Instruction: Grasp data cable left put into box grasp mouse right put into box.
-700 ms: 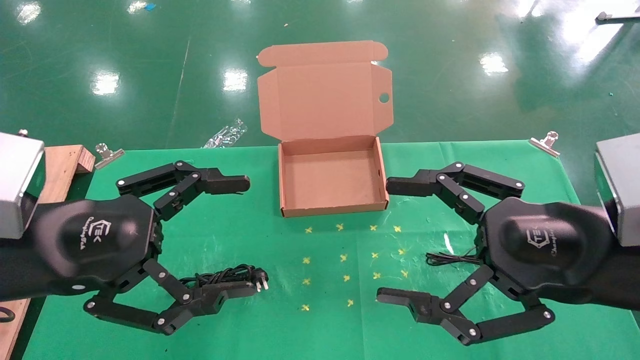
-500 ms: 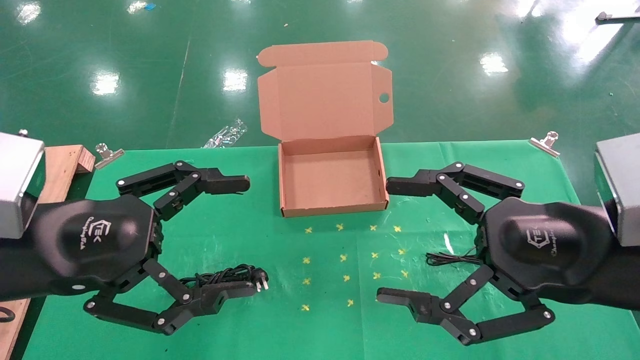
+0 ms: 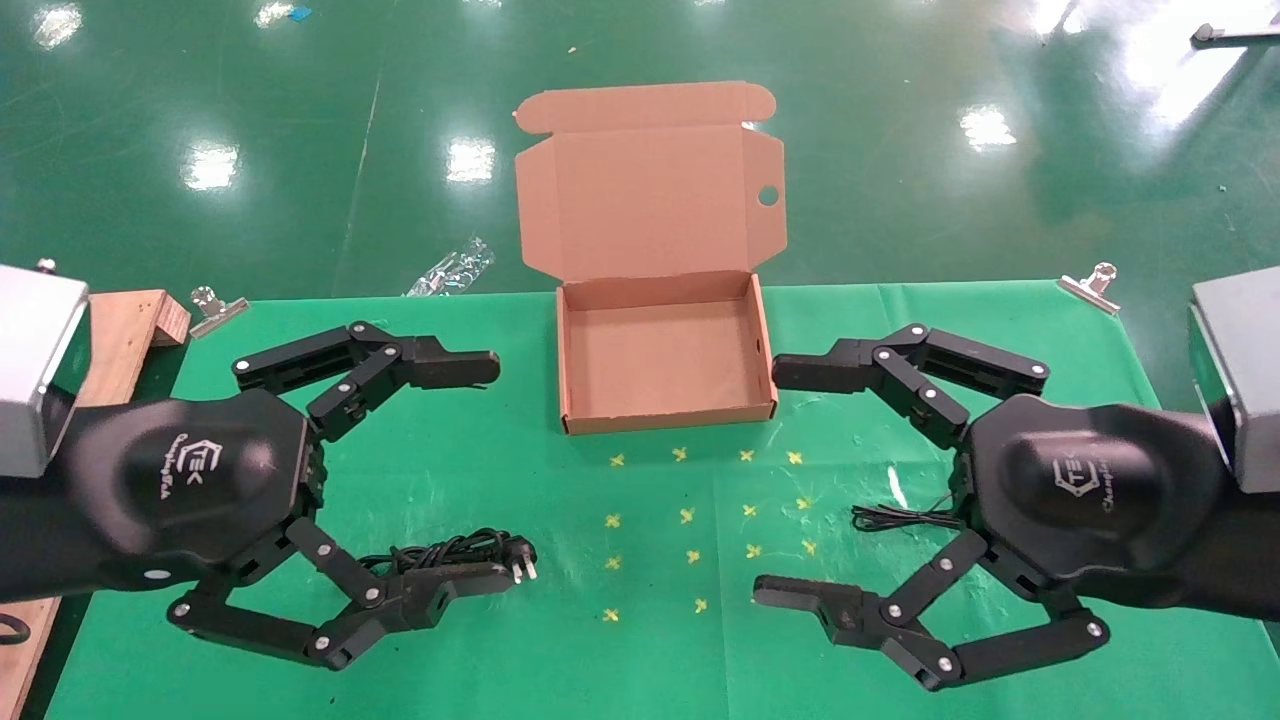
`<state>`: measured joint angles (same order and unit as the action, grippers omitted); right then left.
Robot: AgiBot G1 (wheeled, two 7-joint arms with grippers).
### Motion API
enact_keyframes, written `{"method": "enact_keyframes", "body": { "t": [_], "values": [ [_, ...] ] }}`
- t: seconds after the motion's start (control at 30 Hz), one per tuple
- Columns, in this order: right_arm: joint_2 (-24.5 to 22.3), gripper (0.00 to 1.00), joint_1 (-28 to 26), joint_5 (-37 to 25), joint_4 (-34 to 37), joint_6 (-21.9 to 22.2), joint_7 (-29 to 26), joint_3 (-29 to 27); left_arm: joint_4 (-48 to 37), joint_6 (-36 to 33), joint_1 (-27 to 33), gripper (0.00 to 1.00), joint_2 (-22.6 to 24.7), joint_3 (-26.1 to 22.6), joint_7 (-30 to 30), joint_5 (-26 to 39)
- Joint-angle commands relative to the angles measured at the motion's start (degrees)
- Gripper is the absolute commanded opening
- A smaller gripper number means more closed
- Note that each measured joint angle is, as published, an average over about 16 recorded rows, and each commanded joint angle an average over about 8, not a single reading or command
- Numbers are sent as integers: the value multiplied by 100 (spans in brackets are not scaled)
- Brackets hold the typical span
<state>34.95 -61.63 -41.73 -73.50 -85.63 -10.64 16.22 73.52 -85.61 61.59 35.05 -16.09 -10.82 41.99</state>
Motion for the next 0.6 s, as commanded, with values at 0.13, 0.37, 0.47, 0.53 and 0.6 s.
{"method": "enact_keyframes", "body": {
  "t": [0.13, 0.37, 0.47, 0.53, 0.6],
  "values": [
    [0, 100, 0, 0, 0, 0, 0, 0, 0, 0, 0, 100, 0, 0, 0, 0],
    [-59, 100, 7, -107, -12, -19, -2, 34, 39, -16, 12, 100, -26, -19, 38, 83],
    [-187, 100, -17, -464, -58, -28, -41, 155, 140, -35, 78, 100, -94, -111, 144, 433],
    [-297, 100, -94, -946, -135, -18, -91, 313, 225, -39, 179, 100, -137, -226, 266, 854],
    [-357, 100, -228, -1567, -197, 33, -191, 523, 294, -28, 336, 100, -146, -392, 378, 1405]
  ]
}}
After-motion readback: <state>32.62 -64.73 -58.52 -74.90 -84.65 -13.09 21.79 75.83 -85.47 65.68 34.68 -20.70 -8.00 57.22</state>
